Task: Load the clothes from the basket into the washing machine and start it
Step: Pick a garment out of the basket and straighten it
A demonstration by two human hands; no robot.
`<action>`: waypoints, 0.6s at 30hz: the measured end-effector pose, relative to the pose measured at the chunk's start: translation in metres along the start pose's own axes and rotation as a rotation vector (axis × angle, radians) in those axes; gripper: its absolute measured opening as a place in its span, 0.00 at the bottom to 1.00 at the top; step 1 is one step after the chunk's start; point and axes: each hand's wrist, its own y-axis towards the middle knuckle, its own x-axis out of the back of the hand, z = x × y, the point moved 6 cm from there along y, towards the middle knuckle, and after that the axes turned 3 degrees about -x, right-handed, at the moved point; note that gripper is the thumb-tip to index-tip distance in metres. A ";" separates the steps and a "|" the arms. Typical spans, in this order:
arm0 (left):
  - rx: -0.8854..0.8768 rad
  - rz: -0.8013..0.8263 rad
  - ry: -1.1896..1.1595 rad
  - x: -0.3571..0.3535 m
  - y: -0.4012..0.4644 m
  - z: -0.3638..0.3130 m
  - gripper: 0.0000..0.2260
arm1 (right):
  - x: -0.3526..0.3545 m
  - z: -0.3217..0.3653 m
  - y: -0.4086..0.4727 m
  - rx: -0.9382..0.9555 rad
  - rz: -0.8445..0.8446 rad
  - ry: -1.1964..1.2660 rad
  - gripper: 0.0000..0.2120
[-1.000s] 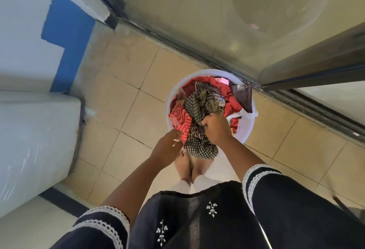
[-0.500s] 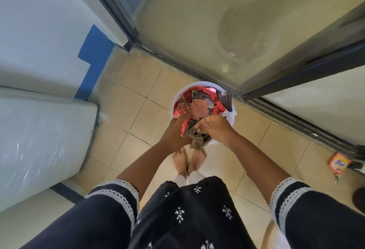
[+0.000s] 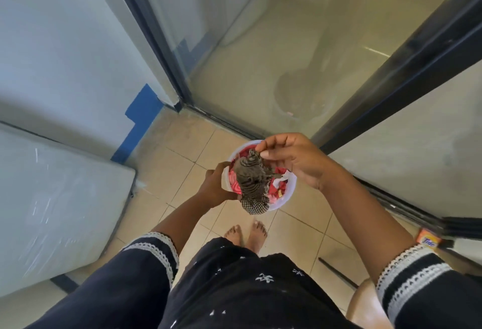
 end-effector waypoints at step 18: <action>-0.153 -0.226 -0.532 0.031 -0.017 -0.058 0.08 | 0.095 -0.023 -0.030 -0.001 -0.630 -0.614 0.09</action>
